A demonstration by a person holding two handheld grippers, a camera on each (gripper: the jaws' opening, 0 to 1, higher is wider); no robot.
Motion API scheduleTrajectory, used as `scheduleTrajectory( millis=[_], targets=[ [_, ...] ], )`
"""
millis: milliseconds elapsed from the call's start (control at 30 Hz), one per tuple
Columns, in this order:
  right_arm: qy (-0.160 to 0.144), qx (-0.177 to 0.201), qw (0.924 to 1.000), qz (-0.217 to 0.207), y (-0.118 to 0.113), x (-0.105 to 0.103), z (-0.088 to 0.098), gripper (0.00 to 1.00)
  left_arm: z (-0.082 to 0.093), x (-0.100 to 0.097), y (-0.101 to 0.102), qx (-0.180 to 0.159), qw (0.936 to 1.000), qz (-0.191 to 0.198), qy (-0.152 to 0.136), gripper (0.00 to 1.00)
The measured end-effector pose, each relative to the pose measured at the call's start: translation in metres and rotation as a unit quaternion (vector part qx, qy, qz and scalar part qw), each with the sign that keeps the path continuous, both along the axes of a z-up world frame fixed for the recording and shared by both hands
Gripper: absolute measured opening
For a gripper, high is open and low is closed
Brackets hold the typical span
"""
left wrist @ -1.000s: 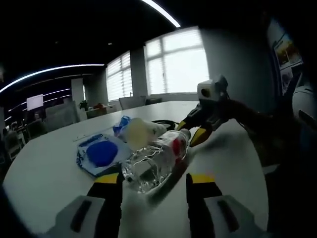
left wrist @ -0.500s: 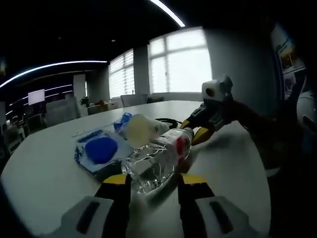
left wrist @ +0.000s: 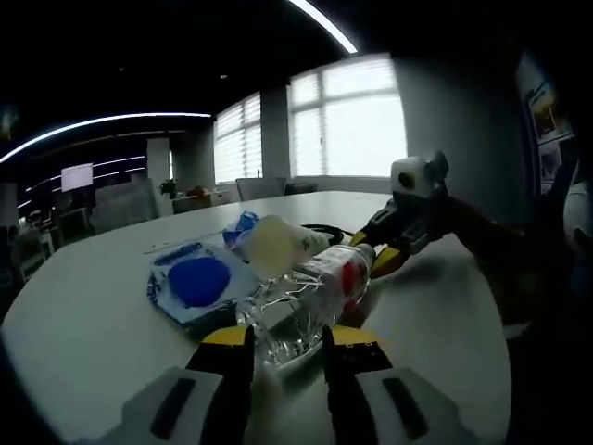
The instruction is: Arrange the tabletop items into an orderly group along one side of the table until the central work area is clear of visible clutter.
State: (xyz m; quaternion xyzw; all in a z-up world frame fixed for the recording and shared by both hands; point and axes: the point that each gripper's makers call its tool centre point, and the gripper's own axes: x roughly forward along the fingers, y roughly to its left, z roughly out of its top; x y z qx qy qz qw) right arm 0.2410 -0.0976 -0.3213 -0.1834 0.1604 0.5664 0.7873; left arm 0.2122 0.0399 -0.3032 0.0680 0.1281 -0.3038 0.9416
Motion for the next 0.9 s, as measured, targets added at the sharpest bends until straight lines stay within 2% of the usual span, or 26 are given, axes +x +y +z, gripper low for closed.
scheduleTrajectory(
  millis=[267, 900],
  targets=[
    [-0.002, 0.002, 1.0, 0.004, -0.001, -0.002, 0.001, 0.23, 0.0, -0.001, -0.001, 0.011, 0.9999, -0.002, -0.002, 0.26],
    [-0.002, 0.048, 0.9987, 0.015, -0.004, -0.016, 0.021, 0.22, -0.005, -0.003, -0.003, 0.016, 0.9998, -0.006, 0.003, 0.25]
  ],
)
